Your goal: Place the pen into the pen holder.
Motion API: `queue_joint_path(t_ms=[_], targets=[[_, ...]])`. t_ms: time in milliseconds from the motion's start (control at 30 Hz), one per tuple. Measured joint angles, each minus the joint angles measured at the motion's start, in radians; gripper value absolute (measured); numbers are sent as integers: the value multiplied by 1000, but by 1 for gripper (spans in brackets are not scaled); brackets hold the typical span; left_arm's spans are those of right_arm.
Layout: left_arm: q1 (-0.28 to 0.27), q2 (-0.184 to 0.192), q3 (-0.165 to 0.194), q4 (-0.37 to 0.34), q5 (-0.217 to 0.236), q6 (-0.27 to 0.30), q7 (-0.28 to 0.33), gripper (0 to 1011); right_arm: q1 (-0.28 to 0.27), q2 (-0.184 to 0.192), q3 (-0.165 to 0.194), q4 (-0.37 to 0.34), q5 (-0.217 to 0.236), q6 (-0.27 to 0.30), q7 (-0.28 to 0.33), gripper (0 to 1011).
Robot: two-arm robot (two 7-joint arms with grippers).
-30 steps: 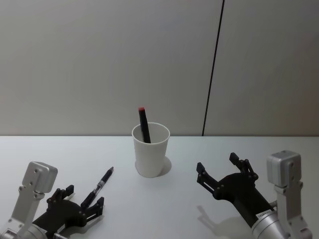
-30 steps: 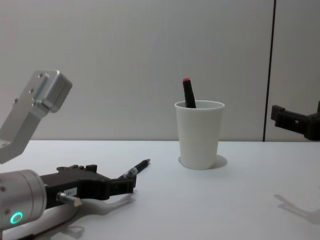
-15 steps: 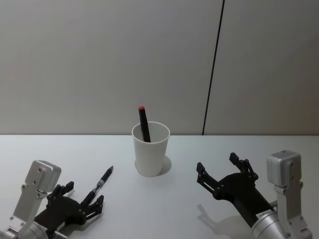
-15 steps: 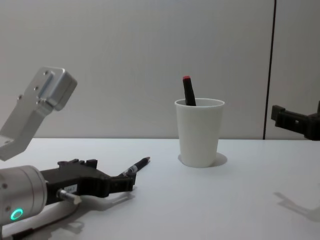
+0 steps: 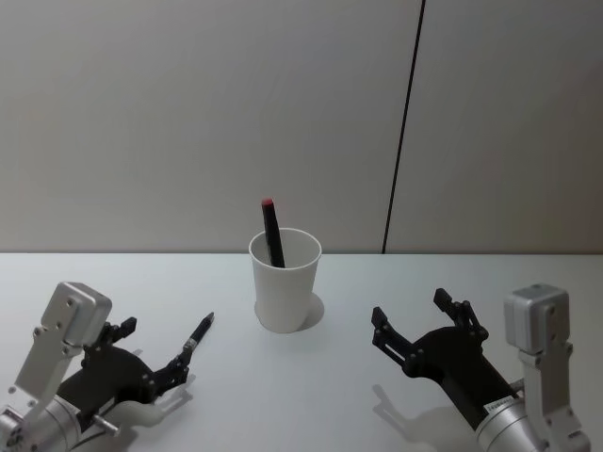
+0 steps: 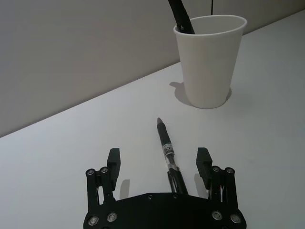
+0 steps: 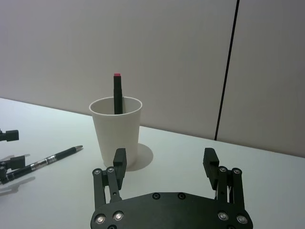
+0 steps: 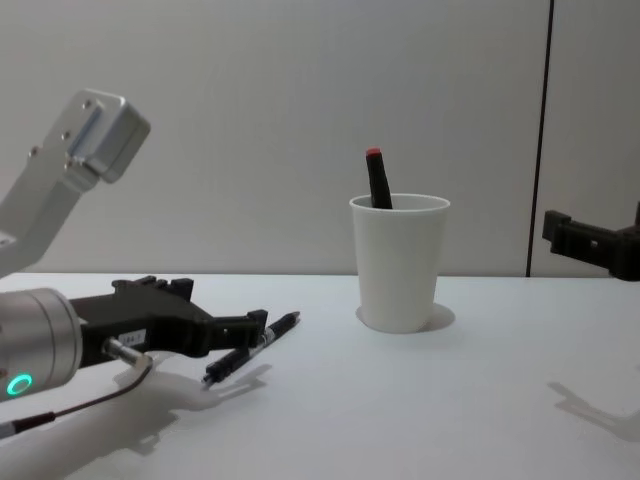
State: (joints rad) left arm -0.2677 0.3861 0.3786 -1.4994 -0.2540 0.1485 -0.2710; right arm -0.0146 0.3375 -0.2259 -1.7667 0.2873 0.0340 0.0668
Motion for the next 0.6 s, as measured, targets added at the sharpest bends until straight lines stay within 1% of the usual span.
queue_joint_path(t_ms=[267, 600], targets=[[-22, 9, -4, 4, -5, 21, -40, 1003, 0, 0, 0, 0, 0, 0, 0, 1001], [-56, 16, -2, 27, -35, 78, -103, 1003, 0, 0, 0, 0, 0, 0, 0, 1001]])
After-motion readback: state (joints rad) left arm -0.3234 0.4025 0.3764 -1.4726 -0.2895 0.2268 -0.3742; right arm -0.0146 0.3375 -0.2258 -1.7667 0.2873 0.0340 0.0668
